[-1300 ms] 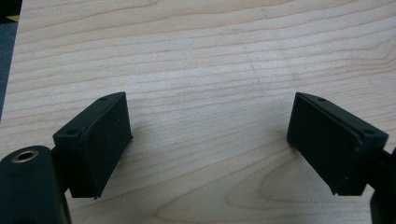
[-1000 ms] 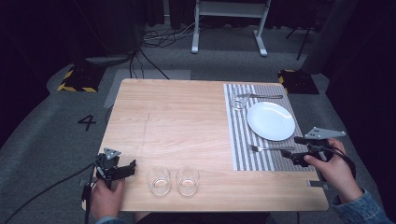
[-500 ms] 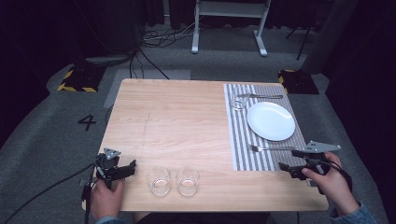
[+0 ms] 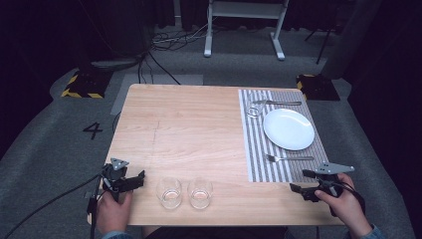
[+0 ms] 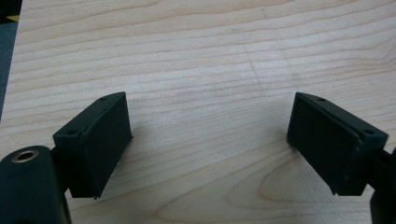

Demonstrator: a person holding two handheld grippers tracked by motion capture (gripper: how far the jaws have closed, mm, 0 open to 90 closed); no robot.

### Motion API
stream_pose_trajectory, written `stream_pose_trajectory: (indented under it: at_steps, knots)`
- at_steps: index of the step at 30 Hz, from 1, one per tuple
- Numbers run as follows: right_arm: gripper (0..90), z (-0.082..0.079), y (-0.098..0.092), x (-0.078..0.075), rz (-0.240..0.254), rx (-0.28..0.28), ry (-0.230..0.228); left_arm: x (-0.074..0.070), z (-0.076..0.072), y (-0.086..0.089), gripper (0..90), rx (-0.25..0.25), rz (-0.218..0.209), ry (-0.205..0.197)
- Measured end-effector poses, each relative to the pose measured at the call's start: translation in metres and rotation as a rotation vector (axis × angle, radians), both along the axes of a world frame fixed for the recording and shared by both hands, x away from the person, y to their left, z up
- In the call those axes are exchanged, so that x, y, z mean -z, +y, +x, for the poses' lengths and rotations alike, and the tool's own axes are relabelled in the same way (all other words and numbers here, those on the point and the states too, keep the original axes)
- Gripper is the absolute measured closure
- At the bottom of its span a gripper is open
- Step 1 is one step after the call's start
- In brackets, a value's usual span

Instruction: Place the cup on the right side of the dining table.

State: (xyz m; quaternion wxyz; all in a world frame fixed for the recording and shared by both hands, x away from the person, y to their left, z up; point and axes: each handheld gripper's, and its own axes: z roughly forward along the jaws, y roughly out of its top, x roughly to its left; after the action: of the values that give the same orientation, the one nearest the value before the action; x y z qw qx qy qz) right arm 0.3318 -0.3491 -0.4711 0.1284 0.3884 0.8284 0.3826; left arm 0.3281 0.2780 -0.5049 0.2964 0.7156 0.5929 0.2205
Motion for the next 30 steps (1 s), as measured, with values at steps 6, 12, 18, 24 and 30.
stream_pose_trajectory:
  at_steps: [6, 12, 18, 24, 30]
  knots:
    - [17.6, -0.005, 0.004, 0.009, 0.025, -0.019, -0.001, 0.0, 0.0, 0.0, 13.8, 0.0, 0.0, 0.0]
    - [17.5, -0.01, 0.007, 0.019, 0.036, -0.035, -0.008, 0.0, 0.0, 0.0, 13.8, 0.0, 0.0, 0.0]
    - [17.4, -0.013, 0.01, 0.026, 0.013, -0.049, -0.029, 0.0, 0.0, 0.0, 13.8, 0.0, 0.0, 0.0]
    - [17.3, -0.016, 0.015, 0.032, -0.037, -0.062, -0.048, 0.0, 0.0, 0.0, 13.8, 0.0, 0.0, 0.0]
    - [15.7, -0.017, 0.019, 0.033, -0.066, -0.076, -0.062, 0.0, 0.0, 0.0, 13.8, 0.0, 0.0, 0.0]
